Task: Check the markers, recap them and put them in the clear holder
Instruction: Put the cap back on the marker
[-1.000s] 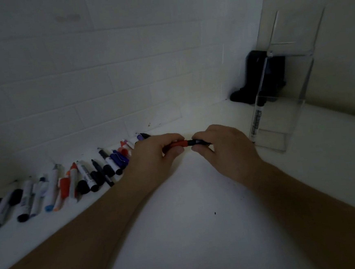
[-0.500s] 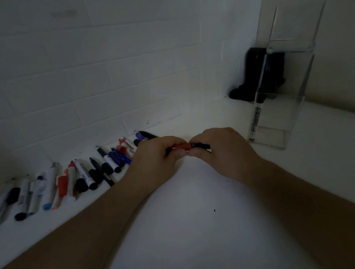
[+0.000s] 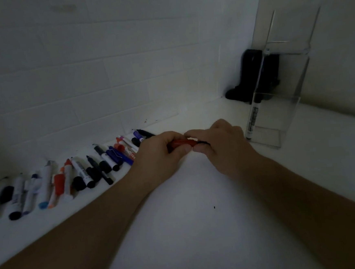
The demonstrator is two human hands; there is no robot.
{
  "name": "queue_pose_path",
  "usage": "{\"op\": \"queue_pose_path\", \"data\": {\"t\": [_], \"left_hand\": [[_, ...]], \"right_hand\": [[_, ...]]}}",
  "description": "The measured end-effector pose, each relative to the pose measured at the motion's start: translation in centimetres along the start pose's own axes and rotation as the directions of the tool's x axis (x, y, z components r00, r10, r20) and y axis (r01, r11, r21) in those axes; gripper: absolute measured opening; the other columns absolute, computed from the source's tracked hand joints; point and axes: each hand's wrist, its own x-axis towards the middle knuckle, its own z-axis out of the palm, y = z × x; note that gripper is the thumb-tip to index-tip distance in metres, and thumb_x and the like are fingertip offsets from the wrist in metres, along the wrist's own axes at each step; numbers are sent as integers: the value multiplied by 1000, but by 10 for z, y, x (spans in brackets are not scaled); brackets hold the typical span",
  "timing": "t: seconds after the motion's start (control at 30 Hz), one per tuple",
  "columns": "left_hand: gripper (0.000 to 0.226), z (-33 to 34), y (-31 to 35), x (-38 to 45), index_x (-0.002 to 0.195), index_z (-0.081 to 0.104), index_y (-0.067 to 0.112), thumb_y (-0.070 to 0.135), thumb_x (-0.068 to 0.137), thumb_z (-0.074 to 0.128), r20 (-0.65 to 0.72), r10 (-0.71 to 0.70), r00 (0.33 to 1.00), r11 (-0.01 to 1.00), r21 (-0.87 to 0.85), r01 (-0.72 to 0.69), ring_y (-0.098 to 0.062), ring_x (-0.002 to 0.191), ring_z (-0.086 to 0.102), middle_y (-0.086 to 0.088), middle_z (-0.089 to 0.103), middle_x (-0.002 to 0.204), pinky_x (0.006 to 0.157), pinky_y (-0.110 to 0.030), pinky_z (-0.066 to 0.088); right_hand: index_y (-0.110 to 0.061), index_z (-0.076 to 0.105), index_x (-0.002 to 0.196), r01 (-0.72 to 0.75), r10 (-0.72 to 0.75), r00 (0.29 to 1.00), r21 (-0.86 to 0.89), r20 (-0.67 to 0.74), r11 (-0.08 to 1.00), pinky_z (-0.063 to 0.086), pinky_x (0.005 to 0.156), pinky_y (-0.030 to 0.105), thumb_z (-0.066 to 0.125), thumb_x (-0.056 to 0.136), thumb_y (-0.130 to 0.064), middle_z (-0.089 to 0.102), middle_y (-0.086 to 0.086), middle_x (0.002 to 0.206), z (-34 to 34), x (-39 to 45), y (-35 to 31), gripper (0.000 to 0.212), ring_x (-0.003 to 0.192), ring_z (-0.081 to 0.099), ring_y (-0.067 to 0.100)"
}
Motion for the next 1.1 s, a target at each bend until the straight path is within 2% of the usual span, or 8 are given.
{"op": "queue_pose_path", "data": {"t": [0.17, 0.3, 0.37, 0.43, 0.53, 0.7, 0.9, 1.1], "left_hand": [[18, 1, 1, -2, 112, 66, 34, 29, 95, 62, -1, 23, 1000, 1000, -2, -23, 0, 78, 60, 17, 67, 85, 68, -10, 43], [21, 3, 3, -6, 114, 65, 33, 27, 95, 60, 74, 138, 988, 988, 52, -142, 2, 83, 59, 18, 64, 92, 71, -10, 41], [23, 4, 2, -7, 116, 66, 31, 25, 94, 62, 100, 200, 975, 976, 70, -207, 1, 85, 58, 17, 64, 96, 75, -13, 42], [23, 6, -2, -9, 116, 67, 29, 24, 93, 64, 106, 269, 957, 954, 107, -280, -1, 86, 58, 14, 64, 99, 78, -16, 42], [20, 12, -4, -11, 113, 69, 27, 27, 95, 60, 147, 423, 894, 865, 226, -447, -9, 94, 59, 7, 66, 106, 86, -27, 48], [20, 24, 5, -14, 106, 75, 24, 19, 94, 60, 270, 625, 732, 668, 300, -681, -15, 85, 60, 0, 69, 104, 72, -32, 49], [21, 17, 4, -15, 105, 75, 24, 23, 95, 57, 225, 603, 765, 710, 287, -643, -15, 84, 60, 0, 68, 103, 72, -31, 50], [20, 18, 4, -15, 103, 76, 24, 22, 94, 58, 221, 594, 774, 728, 261, -634, -14, 84, 60, 1, 69, 101, 73, -29, 49]], "right_hand": [[-39, 54, 125, -143, 168, 978, 186, -126, 972, 41, 78, 34, 48, 102, -33, 64, -6, 98, -41, 7, 0, 24, 90, 48, 13], [-27, 53, 119, -127, 273, 879, 359, -392, 925, 43, 67, 8, 54, 102, -20, 57, -11, 98, -106, 18, 3, 19, 79, 56, -7], [-16, 56, 122, -141, 240, 831, 228, -501, 963, 45, 75, 11, 57, 100, -19, 57, -6, 105, -134, 20, 19, 22, 85, 56, -1], [-12, 57, 122, -187, 218, 808, 113, -547, 976, 53, 84, 29, 58, 99, -23, 59, 2, 111, -148, 22, 43, 26, 95, 59, 14], [-15, 59, 121, -296, 265, 853, 2, -451, 955, 51, 83, 33, 59, 99, -29, 63, 5, 109, -144, 23, 69, 27, 92, 61, 21], [-18, 39, 139, -249, 220, 946, -98, -239, 964, 56, 68, 42, 53, 100, -22, 66, 13, 101, -118, 23, 69, 42, 77, 66, 28], [-21, 51, 124, -441, 331, 893, -447, -304, 778, 45, 77, 43, 46, 101, -34, 59, 13, 91, -107, 19, 65, 27, 75, 50, 28], [-31, 55, 120, -463, 422, 886, -379, -191, 801, 39, 86, 46, 31, 101, -30, 58, 12, 97, -98, 8, 71, 30, 82, 52, 29]]}}
